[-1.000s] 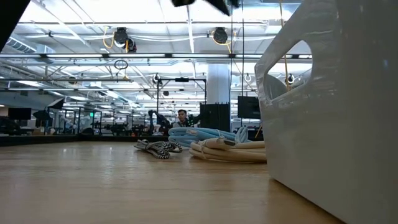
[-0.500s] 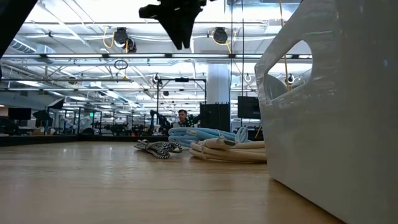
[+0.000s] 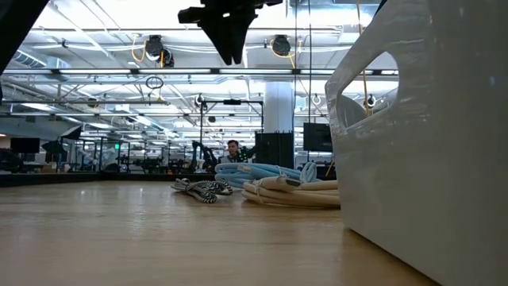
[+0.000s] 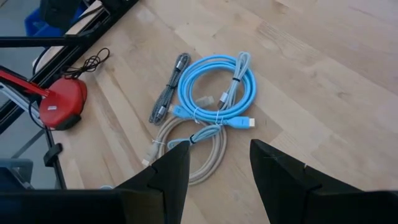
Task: Pick & Place USB Port
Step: Put the top light blue USB cable into the gray bin
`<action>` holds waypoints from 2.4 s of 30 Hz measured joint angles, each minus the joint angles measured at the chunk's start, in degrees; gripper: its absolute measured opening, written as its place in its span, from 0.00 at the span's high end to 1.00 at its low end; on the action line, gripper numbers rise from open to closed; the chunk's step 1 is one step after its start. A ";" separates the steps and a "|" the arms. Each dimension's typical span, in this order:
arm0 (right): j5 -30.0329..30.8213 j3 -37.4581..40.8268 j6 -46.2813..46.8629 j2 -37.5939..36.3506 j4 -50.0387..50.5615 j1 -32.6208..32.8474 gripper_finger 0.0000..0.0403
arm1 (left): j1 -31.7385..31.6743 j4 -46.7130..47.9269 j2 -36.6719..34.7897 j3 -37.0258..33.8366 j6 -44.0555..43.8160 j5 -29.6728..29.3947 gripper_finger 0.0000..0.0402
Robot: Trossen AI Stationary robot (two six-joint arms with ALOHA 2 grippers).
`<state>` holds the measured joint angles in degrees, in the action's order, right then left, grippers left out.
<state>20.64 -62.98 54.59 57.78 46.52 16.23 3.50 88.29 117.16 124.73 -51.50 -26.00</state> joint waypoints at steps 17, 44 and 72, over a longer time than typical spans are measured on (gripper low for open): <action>0.08 0.00 -8.61 0.00 -4.89 -0.31 0.60 | 18.16 -20.01 -22.26 -22.22 -2.93 -10.26 0.77; -22.28 0.04 -11.15 29.50 -13.64 -26.19 0.60 | 3.29 -47.43 -45.51 -61.44 -5.51 -0.13 0.77; -25.24 -6.64 -8.99 44.74 -27.77 -24.71 0.32 | 3.71 -41.71 -46.45 -61.37 7.03 3.99 0.77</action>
<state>-4.60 -69.62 45.60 102.52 18.75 -8.48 7.22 46.58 70.72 63.35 -44.47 -22.01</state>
